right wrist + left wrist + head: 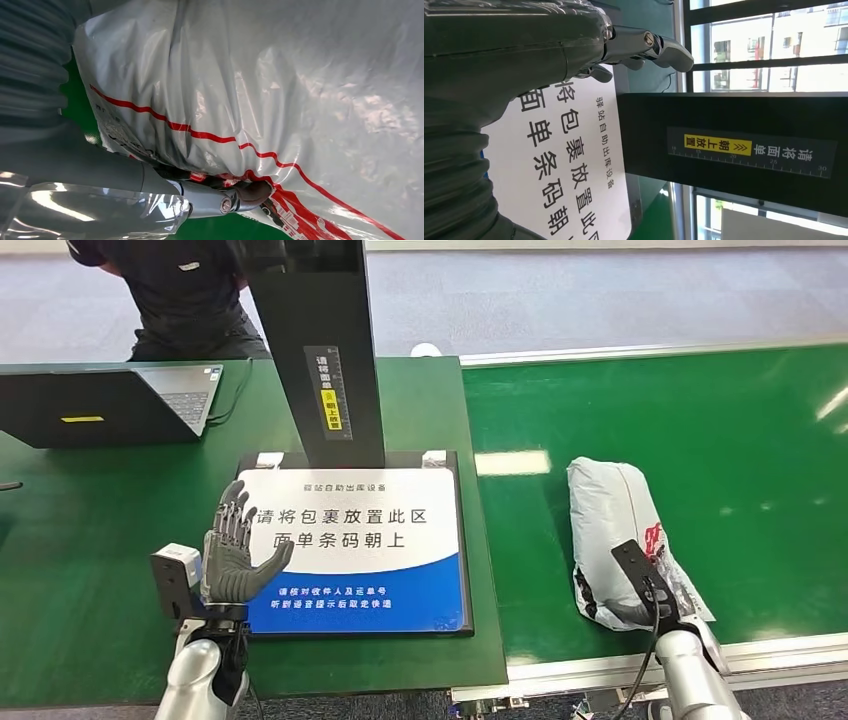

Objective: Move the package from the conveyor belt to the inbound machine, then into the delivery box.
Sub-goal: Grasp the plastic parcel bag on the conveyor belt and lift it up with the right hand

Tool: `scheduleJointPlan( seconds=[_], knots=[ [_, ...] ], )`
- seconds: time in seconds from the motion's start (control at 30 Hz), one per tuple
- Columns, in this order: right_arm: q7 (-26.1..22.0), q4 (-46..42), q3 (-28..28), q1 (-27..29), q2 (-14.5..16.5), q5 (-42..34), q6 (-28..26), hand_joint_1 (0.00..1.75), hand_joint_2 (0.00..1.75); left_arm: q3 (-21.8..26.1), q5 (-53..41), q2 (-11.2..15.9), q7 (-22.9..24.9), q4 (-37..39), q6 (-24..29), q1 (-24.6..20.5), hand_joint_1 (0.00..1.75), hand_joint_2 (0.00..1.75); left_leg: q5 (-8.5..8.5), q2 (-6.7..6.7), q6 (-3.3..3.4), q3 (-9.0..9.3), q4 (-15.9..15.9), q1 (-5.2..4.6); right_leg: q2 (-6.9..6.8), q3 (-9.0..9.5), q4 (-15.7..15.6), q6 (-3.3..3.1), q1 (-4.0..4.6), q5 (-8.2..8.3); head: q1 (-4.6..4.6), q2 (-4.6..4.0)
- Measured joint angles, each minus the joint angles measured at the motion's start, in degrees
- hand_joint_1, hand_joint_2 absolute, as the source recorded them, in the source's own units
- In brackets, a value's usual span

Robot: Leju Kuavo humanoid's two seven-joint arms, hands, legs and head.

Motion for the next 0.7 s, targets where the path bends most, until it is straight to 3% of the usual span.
scheduleJointPlan(
  seconds=[0.1, 0.13, 0.37, 0.7],
  knots=[
    [-0.9, 1.5, -0.2, -0.4, -0.2, -0.2, 0.0, 1.57, 1.75, -0.1, 0.0, 0.0, 0.0, 0.6, 0.0, -0.5, 0.0, 1.75, 0.02, -0.03, 0.12, 0.18, 0.0, 0.01, -0.02, 0.31, -0.1, -0.03, -0.02, -0.04, 0.01, 0.0],
    [-1.4, 1.8, -0.4, -0.4, -0.2, -0.4, 0.0, 1.75, 1.75, -0.1, 0.0, 0.0, 0.0, 0.8, 0.1, -0.7, 0.0, 1.75, 0.04, -0.03, 0.15, 0.2, 0.0, 0.0, -0.03, 0.37, -0.2, 0.03, -0.03, 0.01, 0.01, 0.0],
    [-3.0, 2.0, -1.6, -0.2, -0.3, -1.1, -0.6, 1.75, 1.75, -0.6, 0.1, 0.0, 0.1, 1.7, 0.1, -1.1, 0.0, 1.75, 0.03, -0.03, 0.38, 0.26, 0.0, 0.0, -0.02, 0.59, -0.5, 0.58, -0.03, 0.41, 0.01, 0.0],
    [-2.7, 0.3, -1.8, 0.9, 0.1, 0.0, -0.9, 1.75, 1.75, -1.3, 0.6, 0.0, 0.3, 2.4, 0.1, -1.5, 0.0, 1.75, -0.17, -0.07, 0.61, 0.52, 0.0, 0.0, -0.03, 0.95, -0.6, 0.72, -0.01, 0.19, 0.0, 0.0]
  ],
)
